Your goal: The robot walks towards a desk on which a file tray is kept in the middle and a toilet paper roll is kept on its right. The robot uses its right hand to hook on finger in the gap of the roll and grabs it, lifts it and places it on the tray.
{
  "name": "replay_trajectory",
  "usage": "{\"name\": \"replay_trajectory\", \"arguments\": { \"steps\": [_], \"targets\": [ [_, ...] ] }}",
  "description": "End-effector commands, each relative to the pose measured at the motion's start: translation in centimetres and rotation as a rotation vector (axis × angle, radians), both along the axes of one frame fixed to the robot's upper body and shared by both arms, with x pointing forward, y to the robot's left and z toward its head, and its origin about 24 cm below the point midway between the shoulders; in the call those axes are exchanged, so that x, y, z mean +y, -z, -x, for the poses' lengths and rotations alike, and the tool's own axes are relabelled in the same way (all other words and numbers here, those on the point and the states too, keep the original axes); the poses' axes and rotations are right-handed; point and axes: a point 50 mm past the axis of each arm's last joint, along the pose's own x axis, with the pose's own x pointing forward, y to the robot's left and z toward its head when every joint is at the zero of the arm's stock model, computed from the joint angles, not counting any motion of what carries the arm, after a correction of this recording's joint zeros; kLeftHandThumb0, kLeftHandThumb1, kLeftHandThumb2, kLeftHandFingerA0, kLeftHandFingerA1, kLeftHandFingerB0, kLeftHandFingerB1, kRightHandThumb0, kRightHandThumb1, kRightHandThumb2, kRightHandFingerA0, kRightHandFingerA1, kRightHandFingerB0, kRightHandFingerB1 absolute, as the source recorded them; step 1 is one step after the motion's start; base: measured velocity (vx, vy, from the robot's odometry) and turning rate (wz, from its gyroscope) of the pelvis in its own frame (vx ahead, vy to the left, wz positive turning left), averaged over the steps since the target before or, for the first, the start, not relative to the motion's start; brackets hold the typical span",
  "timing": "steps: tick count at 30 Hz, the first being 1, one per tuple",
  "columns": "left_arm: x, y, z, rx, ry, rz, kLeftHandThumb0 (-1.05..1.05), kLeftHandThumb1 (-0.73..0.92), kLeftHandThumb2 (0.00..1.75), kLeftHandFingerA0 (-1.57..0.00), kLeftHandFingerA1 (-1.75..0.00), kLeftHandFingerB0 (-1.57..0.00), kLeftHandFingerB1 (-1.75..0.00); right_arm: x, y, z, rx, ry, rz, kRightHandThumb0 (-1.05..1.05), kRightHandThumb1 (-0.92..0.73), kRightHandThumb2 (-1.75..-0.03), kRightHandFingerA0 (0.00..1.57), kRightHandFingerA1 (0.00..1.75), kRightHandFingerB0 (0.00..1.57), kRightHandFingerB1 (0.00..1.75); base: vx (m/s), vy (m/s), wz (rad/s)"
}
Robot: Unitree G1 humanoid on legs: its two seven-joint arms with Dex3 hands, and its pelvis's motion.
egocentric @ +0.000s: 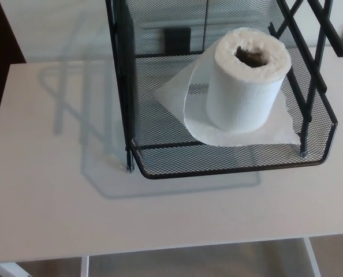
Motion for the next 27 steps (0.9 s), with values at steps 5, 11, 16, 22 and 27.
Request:
{"name": "replay_trajectory", "arguments": {
  "steps": [5, 11, 16, 22, 27],
  "targets": [
    [1.02, -0.66, 0.54, 0.049, -0.006, -0.046, -1.04, 0.92, 0.83, -0.28, -1.01, -0.18, -0.87, 0.07, -2.15, -0.85, 0.033, -0.401, 0.052, -0.49, -0.79, -0.64, 0.48, 0.66, 0.23, 0.33, 0.00, 0.000, 0.00],
    [1.06, -0.65, 0.54, 0.040, -0.022, -0.039, -1.05, 0.74, 1.29, -0.41, -0.95, -0.24, -0.82, 0.02, -2.21, -1.00, 0.027, -0.411, 0.053, -0.49, -0.79, -0.64, 0.48, 0.66, 0.23, 0.33, 0.00, 0.000, 0.00],
    [1.04, -0.59, 0.60, 0.056, 0.002, -0.062, -1.05, 0.76, 1.31, -0.44, -0.96, -0.25, -0.82, -0.05, -2.23, -0.94, 0.025, -0.418, 0.052, -0.49, -0.79, -0.64, 0.48, 0.66, 0.23, 0.33, 0.00, 0.000, 0.00],
    [1.14, -0.79, 0.31, 0.043, -0.024, -0.053, -1.05, 0.92, 0.79, -0.27, -1.02, -0.20, -0.89, -0.10, -2.17, -0.98, 0.017, -0.423, 0.051, -0.49, -0.79, -0.64, 0.48, 0.66, 0.23, 0.33, 0.00, 0.000, 0.00],
    [1.12, -0.76, 0.45, 0.049, -0.001, -0.062, -1.05, 0.92, 0.83, -0.27, -1.01, -0.20, -0.89, -0.14, -2.23, -1.00, 0.016, -0.428, 0.051, -0.49, -0.79, -0.64, 0.48, 0.66, 0.23, 0.33, 0.00, 0.000, 0.00]
  ]
}}
